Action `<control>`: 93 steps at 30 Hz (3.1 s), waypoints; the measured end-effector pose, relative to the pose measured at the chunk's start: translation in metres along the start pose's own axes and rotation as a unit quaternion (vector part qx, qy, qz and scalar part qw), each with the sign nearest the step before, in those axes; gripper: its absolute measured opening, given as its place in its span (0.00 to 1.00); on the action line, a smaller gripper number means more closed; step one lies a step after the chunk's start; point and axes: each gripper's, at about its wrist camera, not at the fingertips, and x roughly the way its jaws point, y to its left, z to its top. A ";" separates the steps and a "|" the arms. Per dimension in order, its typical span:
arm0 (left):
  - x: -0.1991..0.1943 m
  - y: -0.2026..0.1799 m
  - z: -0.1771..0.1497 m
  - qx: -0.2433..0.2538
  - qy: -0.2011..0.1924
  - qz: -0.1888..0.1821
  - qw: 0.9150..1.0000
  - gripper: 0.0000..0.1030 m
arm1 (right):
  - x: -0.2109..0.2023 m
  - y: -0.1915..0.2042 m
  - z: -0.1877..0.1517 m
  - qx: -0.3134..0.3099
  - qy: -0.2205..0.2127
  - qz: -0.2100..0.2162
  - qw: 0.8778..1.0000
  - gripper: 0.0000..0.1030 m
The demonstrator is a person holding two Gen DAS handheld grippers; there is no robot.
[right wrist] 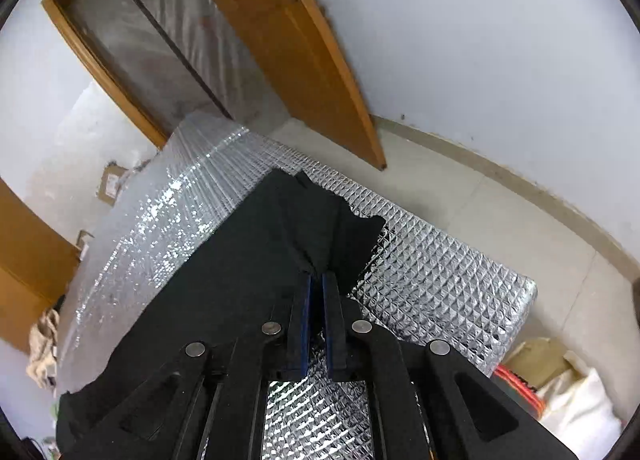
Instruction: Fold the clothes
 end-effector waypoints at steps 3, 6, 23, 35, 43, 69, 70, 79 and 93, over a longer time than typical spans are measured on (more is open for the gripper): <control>0.001 0.001 -0.001 -0.003 -0.001 -0.003 1.000 0.05 | -0.006 0.000 0.002 0.003 -0.011 -0.012 1.000 0.12; 0.000 0.003 -0.002 -0.007 -0.004 -0.007 1.000 0.05 | -0.014 -0.016 0.005 0.041 -0.036 -0.040 0.998 0.14; -0.001 -0.004 0.005 -0.003 -0.008 -0.002 1.000 0.05 | -0.005 0.132 -0.033 -0.284 0.039 0.135 0.949 0.25; 0.004 0.003 0.004 -0.022 -0.011 -0.019 1.000 0.05 | 0.028 0.210 -0.073 -0.460 0.122 0.174 0.862 0.31; 0.007 0.007 0.005 -0.028 -0.011 -0.025 0.999 0.05 | 0.045 0.224 -0.085 -0.473 0.144 0.152 0.856 0.21; -0.004 -0.016 0.009 0.004 -0.020 -0.038 0.999 0.05 | 0.015 0.196 -0.061 -0.414 0.089 0.175 0.889 0.14; -0.001 -0.019 0.008 0.008 -0.015 -0.040 0.999 0.05 | 0.016 0.196 -0.066 -0.423 0.096 0.177 0.884 0.14; 0.013 -0.022 0.003 0.015 0.004 -0.048 0.999 0.04 | 0.045 0.214 -0.088 -0.456 0.100 0.156 0.870 0.15; 0.005 -0.021 0.004 0.016 -0.005 -0.004 1.000 0.05 | 0.044 0.195 -0.070 -0.402 0.092 0.150 0.899 0.15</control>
